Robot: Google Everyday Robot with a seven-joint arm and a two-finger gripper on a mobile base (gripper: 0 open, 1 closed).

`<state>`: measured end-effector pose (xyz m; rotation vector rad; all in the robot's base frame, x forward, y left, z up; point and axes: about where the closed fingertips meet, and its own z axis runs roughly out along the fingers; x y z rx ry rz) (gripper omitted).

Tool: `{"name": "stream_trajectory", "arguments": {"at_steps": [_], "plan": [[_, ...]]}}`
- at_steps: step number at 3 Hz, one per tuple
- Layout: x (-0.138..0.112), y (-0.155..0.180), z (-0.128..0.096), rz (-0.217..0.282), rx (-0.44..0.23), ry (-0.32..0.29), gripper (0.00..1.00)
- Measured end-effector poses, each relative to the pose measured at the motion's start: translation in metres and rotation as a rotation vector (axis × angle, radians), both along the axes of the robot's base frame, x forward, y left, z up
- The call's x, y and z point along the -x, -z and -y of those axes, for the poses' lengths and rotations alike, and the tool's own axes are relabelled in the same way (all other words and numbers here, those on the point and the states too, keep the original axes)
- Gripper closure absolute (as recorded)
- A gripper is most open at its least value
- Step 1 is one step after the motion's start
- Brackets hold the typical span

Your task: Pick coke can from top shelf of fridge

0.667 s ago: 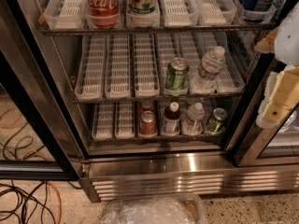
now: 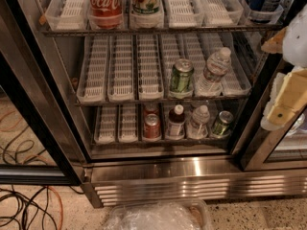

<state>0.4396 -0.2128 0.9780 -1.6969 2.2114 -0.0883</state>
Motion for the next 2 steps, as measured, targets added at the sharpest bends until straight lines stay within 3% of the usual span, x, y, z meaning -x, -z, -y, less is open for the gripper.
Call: {"name": "stream_trajectory", "arguments": {"at_steps": [1,2], "plan": [[0.0,0.0,-0.009,0.044,-0.076,0.002,0.0],[-0.001,0.002,-0.021,0.118,-0.193,0.008,0.0]]}}
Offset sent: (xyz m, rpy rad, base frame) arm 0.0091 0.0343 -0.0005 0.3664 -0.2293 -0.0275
